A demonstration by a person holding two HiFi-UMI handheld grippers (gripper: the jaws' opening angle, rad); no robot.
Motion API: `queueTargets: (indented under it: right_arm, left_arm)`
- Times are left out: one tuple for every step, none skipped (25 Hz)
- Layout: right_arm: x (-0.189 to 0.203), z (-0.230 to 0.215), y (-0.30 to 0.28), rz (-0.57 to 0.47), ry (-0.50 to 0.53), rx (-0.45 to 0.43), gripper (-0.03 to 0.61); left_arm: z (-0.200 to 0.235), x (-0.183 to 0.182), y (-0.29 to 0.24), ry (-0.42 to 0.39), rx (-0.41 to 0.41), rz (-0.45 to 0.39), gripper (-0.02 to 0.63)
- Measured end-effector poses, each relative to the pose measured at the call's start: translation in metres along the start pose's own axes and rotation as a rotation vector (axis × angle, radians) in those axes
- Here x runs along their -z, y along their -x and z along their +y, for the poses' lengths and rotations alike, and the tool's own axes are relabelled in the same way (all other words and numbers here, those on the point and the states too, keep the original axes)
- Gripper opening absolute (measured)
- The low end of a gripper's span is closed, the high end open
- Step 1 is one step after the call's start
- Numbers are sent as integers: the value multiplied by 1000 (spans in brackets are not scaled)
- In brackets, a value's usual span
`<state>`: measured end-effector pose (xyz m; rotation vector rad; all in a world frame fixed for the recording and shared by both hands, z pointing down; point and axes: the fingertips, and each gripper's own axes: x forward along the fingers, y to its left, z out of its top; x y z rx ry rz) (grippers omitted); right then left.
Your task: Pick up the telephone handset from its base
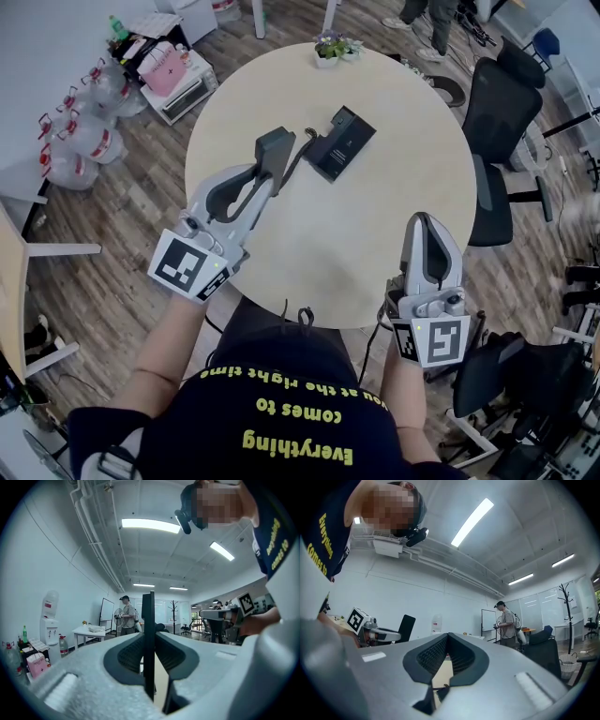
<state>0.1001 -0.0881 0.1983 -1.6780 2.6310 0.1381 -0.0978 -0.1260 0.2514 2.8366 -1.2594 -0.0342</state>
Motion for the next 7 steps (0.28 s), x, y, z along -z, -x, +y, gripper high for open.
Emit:
queueTargets:
  right_arm:
    - [0,0,0,1,1,0,12]
    - [0,0,0,2,3,-1,12]
    - [0,0,0,3,4,-1,12]
    - [0,0,0,4,4,-1,12]
    - [0,-1,0,6,5,0,12]
    - [0,-1,0,7,5,0,12]
    - [1,-1,0,8,5,1,12]
  left_arm:
    - [0,0,0,1,0,1,72]
    - [0,1,-1,2,1,1,72]
    - [1,1,-1,3,1,1,72]
    - [1,1,-1,4,1,1,72]
    - [1,1,-1,5,1,1,72]
    - [1,1,-2,6,2,1,72]
    - [1,2,-2,7,2,2,72]
